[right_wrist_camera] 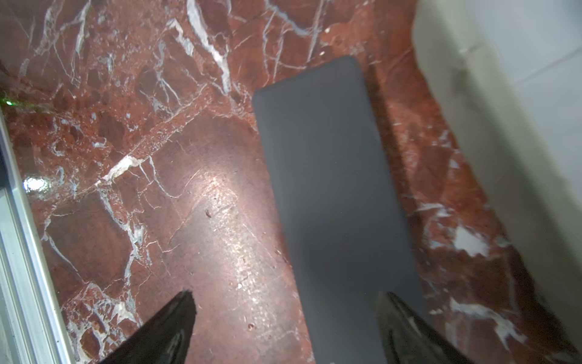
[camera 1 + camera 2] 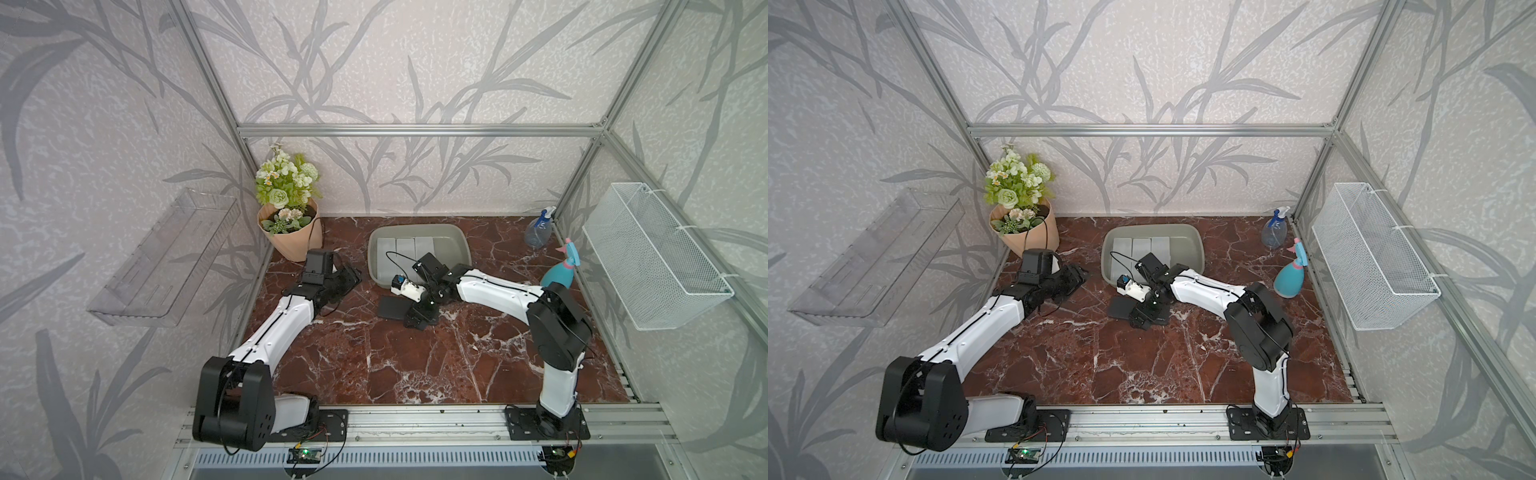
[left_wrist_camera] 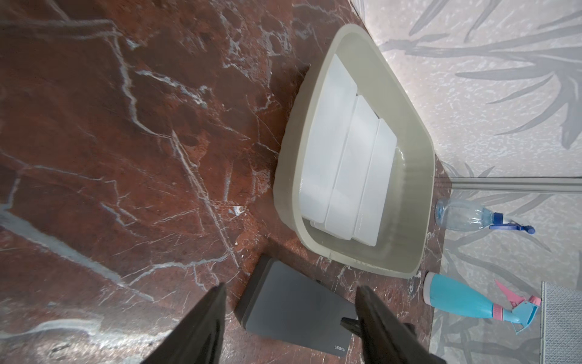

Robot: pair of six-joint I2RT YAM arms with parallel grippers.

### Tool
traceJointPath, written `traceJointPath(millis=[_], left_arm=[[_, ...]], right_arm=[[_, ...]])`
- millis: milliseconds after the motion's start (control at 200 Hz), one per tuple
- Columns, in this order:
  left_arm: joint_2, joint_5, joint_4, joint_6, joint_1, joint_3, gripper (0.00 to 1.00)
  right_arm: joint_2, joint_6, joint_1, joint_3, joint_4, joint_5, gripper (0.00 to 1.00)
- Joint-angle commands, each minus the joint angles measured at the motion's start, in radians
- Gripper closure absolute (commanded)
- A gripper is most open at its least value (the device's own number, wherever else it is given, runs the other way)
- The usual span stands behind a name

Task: Put the pencil case into the storage box
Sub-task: Pick up the pencil case from the center of the board.

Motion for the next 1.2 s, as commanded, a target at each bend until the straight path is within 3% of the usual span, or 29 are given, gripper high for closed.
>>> traceJointPath(millis=[0, 360, 810, 955, 1115, 1195], left_arm=[[-0.059, 0.017, -0.025, -0.006, 0.052, -0.038, 0.30], [-0.120, 0.053, 0.009, -0.035, 0.079, -0.146, 0.29], [-0.129, 0.053, 0.030, -0.041, 0.080, -0.171, 0.28], [-0.127, 0.051, 0.039, -0.045, 0.081, -0.164, 0.28], [-0.136, 0.047, 0.035, -0.040, 0.082, -0.170, 0.27], [-0.142, 0.045, 0.033, -0.039, 0.084, -0.177, 0.27]], right_arm=[[0.053, 0.021, 0.017, 0.049, -0.002, 0.046, 0.06], [0.124, 0.009, 0.031, 0.104, 0.016, 0.206, 0.05], [0.174, -0.002, 0.047, 0.069, 0.007, 0.240, 0.04], [0.172, 0.016, 0.051, 0.060, -0.001, 0.262, 0.13], [0.117, 0.035, 0.069, 0.044, -0.025, 0.286, 0.34], [0.063, 0.057, 0.086, 0.023, -0.036, 0.285, 0.39]])
